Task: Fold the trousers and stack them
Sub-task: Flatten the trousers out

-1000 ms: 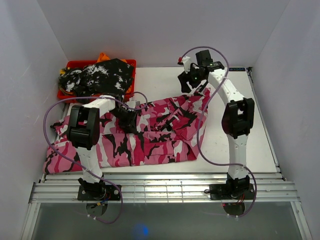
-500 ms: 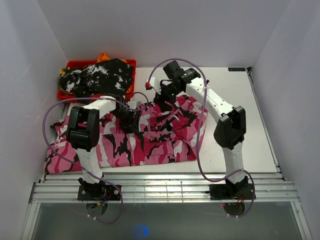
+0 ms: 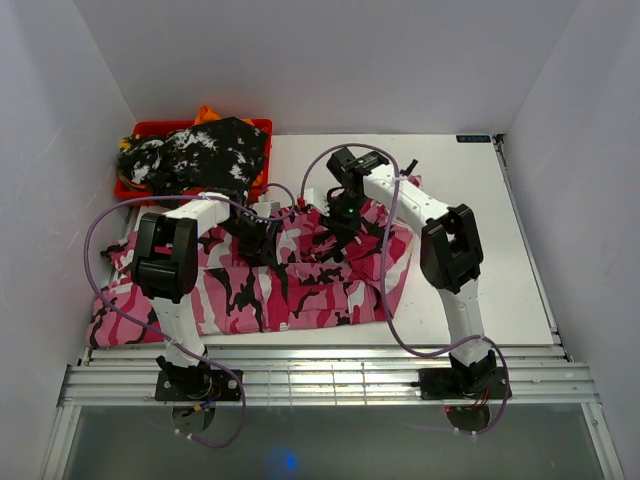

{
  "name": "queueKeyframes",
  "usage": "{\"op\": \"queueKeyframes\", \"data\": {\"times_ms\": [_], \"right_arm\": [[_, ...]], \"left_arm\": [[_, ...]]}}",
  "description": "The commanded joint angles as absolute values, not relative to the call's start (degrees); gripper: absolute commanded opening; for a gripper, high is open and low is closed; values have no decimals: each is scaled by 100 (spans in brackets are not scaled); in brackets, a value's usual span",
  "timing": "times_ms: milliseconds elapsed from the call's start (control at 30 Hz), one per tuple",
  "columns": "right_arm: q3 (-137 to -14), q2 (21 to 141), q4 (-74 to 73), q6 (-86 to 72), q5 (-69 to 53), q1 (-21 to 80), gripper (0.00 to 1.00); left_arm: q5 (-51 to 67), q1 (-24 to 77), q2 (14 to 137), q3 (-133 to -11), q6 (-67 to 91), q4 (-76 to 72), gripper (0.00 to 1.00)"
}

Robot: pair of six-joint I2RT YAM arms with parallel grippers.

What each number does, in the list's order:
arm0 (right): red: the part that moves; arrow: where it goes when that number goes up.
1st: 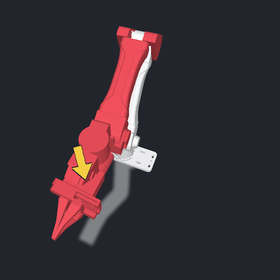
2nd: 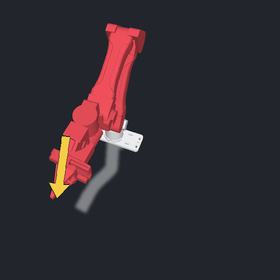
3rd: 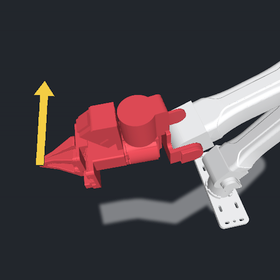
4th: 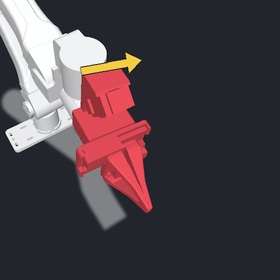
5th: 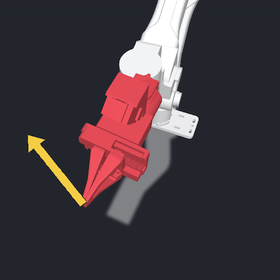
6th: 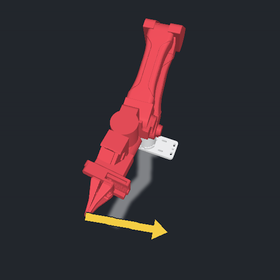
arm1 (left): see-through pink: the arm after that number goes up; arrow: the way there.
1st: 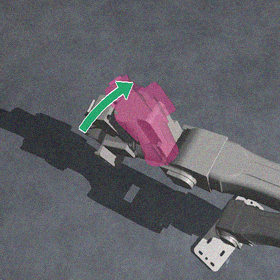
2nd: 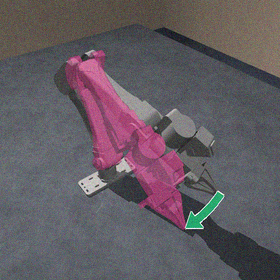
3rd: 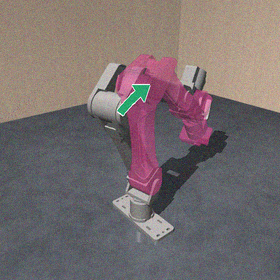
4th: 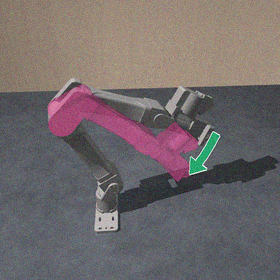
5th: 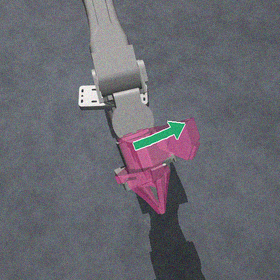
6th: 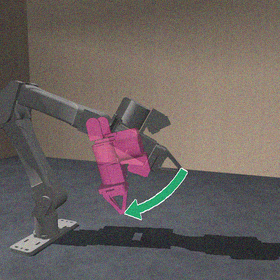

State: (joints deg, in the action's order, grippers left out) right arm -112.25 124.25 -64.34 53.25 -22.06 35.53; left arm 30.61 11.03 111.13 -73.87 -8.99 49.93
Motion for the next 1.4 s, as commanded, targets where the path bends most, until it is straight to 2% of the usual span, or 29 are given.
{"op": "queueKeyframes", "data": {"times_ms": [0,33,167,200,367,467,500,600,700,733,833,967,1100,1133,1300,1367], "right_arm": [[-11031,12192,-6829,5555,-2083,3464,14],[-11030,12095,-6916,5607,-2048,3402,8],[-10952,11279,-7505,5696,-2013,2849,8],[-10803,10720,-7506,5713,-1987,2552,8],[-8871,9011,-7506,6484,-1284,1400,8],[-7451,8036,-7392,7457,-749,249,8],[-7122,7650,-7322,7723,-547,-528,8],[-5982,7060,-6962,8688,-64,-1866,8],[-5695,6821,-6671,9305,106,-2651,52],[-5826,6829,-6627,9334,62,-2724,81],[-6738,7223,-6565,9020,-500,-2716,97],[-8232,8670,-7108,7860,-931,-2286,97],[-9438,9743,-7322,6586,-1633,-1524,83],[-9622,9895,-7226,6348,-1713,-1381,79],[-9939,10853,-6084,5319,-1680,-695,71],[-10638,11500,-5906,5186,-1617,-651,71]], "left_arm": [[2426,1020,11153,-7198,-1081,4992,64],[2434,1020,11153,-7198,-1081,4992,64],[2487,1011,11118,-7163,-1081,4992,63],[2496,1019,11118,-7163,-1081,4992,63],[2636,1020,11153,-7207,-1046,4983,63],[2689,1011,11145,-7207,-1037,4975,62],[2689,1019,11136,-7207,-1037,4957,62],[2698,1019,11075,-7233,-1081,4931,63],[2908,1020,10830,-7382,-1177,4939,66],[3005,1020,10724,-7444,-1221,4957,67],[3059,1028,10285,-7716,-1344,4948,73],[2638,1020,9976,-8076,-1476,5053,76],[2074,915,9791,-8130,-1591,5045,76],[2092,853,9782,-8112,-1600,5045,75],[2232,510,9914,-8244,-1556,5089,73],[2267,379,9993,-8340,-1521,5124,72]]}}
